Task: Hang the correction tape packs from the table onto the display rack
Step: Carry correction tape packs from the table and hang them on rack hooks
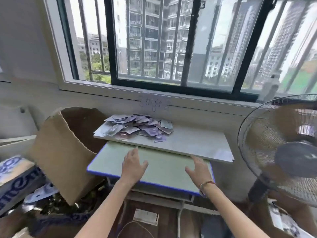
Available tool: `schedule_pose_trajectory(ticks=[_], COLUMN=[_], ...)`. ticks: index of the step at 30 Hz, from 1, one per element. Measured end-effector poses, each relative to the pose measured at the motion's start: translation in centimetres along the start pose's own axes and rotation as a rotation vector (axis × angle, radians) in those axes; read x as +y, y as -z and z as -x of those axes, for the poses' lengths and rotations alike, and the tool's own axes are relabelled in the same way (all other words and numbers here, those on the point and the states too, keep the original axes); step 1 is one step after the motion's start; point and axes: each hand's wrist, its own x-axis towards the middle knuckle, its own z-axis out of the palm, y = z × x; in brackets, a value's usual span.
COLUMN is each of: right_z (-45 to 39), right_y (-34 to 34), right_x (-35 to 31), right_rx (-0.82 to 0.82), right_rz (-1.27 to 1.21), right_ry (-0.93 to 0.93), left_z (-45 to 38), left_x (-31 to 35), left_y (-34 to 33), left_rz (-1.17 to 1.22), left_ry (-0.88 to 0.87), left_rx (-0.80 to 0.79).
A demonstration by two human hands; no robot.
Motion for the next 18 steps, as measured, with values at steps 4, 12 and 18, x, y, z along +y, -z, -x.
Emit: schedule_pose_trajectory(ticks=[4, 12, 18], right_z=[-6.8, -17.5, -24.5], right_y=[-0.6, -3.3, -5.7], right_x=[-1.0, -2.6, -2.1], right_rx=[-0.005, -0.002, -0.041], right_rz=[0.04, 0.025, 0.032], right_ry=[-0.026, -0.083, -0.107], left_z=[-7.2, -19.6, -26.4], left_x=[-0.3, -2.1, -3.1], left_y=[-0.4, -1.3, -3.9], left_rz=[0.027, 0.0, -0.064], left_ry=[-0.02, -0.023, -0.015], left_rx=[-0.008, -0.042, -0.106])
